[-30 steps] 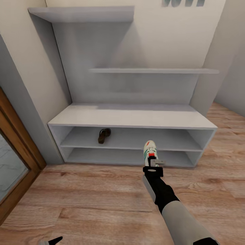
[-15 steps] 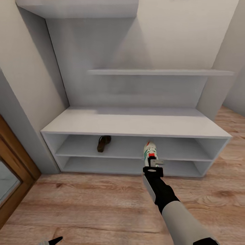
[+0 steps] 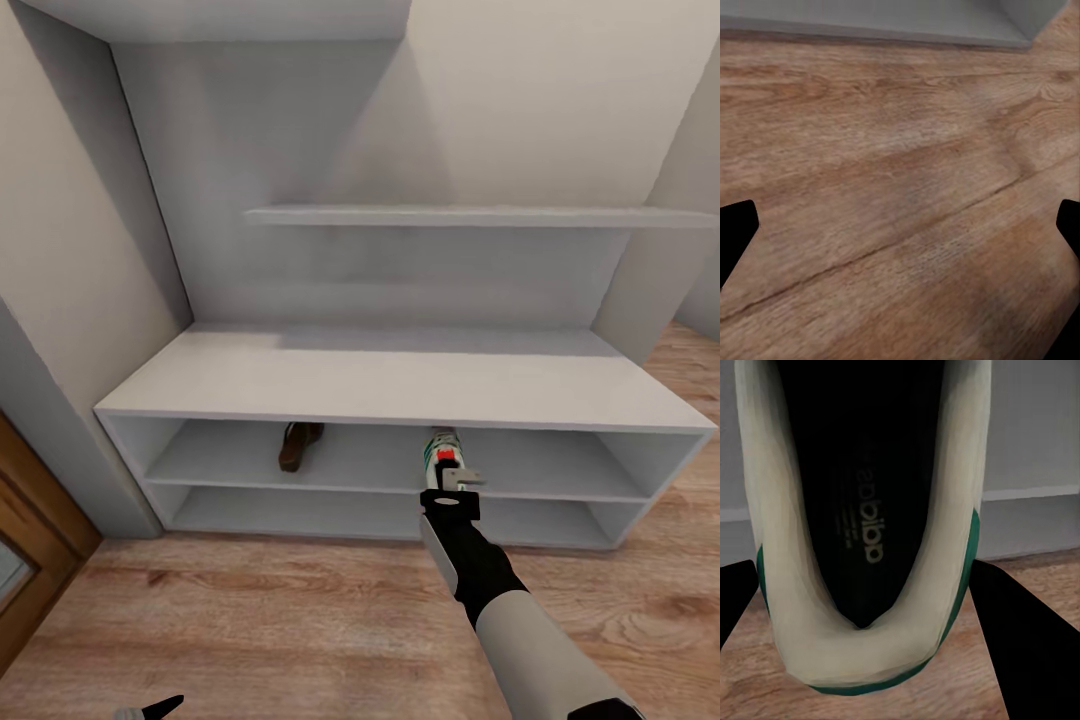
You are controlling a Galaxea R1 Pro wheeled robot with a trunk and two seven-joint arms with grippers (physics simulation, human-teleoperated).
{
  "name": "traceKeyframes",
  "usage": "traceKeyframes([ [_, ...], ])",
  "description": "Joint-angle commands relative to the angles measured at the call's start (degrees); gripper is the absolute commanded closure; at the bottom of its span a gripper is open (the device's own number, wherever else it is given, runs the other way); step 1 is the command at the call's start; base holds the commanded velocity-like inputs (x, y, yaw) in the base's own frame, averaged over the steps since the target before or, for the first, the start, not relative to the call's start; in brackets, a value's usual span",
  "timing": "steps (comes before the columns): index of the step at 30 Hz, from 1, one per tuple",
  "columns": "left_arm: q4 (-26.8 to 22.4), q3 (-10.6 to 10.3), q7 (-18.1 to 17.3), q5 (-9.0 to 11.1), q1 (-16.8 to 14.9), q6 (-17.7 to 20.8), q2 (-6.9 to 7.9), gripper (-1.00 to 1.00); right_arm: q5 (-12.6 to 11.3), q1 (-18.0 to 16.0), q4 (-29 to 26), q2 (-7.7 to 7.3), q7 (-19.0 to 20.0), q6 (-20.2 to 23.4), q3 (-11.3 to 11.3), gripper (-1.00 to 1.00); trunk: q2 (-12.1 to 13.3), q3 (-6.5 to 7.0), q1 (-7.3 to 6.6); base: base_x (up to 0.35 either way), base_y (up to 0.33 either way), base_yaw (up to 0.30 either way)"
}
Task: Pick up the two gym shoes and the two sandals from the corridor floor and place them onto the hallstand (shoe rack) in the corridor, making sure they are on the rack and not on the floor. Arrange them so the two gym shoes are next to each other and the two sandals are next to each other.
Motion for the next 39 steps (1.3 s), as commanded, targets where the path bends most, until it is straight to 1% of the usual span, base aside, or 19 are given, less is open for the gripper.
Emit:
traceKeyframes([
  [1,0.0,0.2,-0.2,-0.2,0.0,-0.2,-0.01,-1.00,-0.5,0.0,0.0,0.00,-0.4,0.1,0.1,1.00,0.0,-0.05,-0.01,0.039,0.000,0.000],
  [17,0.0,0.2,-0.2,-0.2,0.0,-0.3,-0.04,-1.00,-0.3,0.0,0.1,0.00,-0.5,0.2,-0.1,1.00,0.0,-0.05,-0.01,0.013,0.000,0.000],
  [23,0.0,0.2,-0.3,-0.2,0.0,-0.3,-0.01,-1.00,-0.3,0.0,0.1,0.00,-0.5,0.3,-0.1,1.00,0.0,-0.05,-0.01,0.184,-0.057,0.000],
  [29,0.0,0.2,-0.3,-0.2,0.0,-0.3,0.00,-1.00,-0.3,0.0,1.4,0.00,-0.5,0.3,-0.2,1.00,0.0,-0.05,-0.01,0.136,-0.033,0.000],
  [39,0.0,0.2,-0.3,-0.2,0.0,-0.3,0.01,-1.00,-0.3,0.0,3.0,0.00,-0.6,0.3,-0.2,1.00,0.0,-0.05,-0.01,0.017,-0.004,0.000],
])
